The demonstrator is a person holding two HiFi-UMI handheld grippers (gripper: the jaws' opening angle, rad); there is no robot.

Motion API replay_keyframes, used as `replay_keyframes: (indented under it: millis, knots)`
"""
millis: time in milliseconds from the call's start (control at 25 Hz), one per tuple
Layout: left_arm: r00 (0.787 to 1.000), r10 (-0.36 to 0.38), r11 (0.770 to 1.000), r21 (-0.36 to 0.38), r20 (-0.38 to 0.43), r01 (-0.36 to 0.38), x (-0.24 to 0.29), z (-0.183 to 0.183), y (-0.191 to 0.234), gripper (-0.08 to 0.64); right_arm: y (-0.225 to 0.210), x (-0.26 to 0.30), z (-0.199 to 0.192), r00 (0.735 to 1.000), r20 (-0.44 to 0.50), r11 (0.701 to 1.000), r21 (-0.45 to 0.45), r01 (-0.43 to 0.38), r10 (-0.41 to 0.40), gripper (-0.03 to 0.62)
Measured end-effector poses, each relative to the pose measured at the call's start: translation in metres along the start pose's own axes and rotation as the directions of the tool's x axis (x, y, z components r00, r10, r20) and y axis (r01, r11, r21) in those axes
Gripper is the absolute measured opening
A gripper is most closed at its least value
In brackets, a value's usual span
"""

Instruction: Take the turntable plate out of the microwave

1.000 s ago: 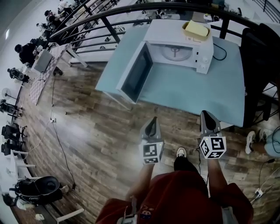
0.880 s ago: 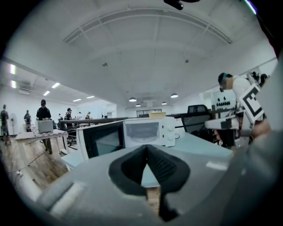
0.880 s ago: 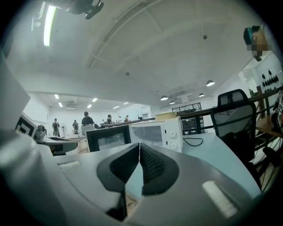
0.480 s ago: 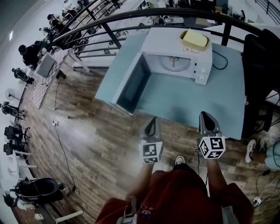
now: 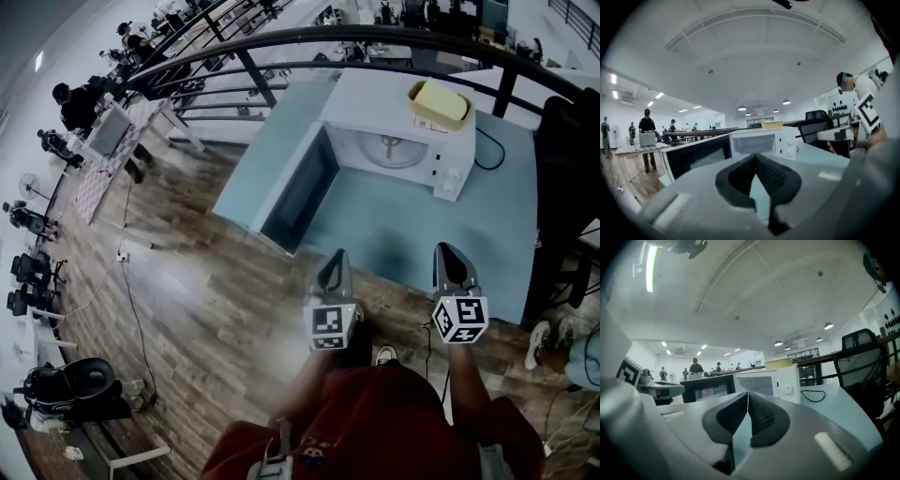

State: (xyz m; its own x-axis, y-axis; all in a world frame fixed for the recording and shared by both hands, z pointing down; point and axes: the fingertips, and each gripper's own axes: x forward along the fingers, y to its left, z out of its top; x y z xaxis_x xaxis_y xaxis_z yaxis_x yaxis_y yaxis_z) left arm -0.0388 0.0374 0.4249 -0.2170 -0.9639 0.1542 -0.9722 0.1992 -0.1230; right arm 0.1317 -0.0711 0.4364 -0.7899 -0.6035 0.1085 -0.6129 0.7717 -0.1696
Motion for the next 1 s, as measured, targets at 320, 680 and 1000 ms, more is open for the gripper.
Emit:
replay_keyframes:
  millis: [320,680,1000]
  knots:
    - [0.998,-0.057,0.998,-0.007,0.013,0.057,0.062,-0.016,0.036,-0.002,-0.003,0.062,-0.006,0.999,-0.006,0.999,-0.027,0.043,-0.044,0.005]
    - [0.986,-0.161,0.987,-0.008,0.036,0.161,0.143,-0.006,0.088,-0.002,-0.004,0.152,0.012,0.992,-0.030,0.989,-0.078,0.122,-0.125,0.005]
    - [0.971,-0.237,0.971,-0.020,0.033,0.238,0.204,-0.011,0.110,-0.002,-0.024,0.194,0.013,0.974,-0.035,0.972,-0.082,0.222,-0.226,0.005]
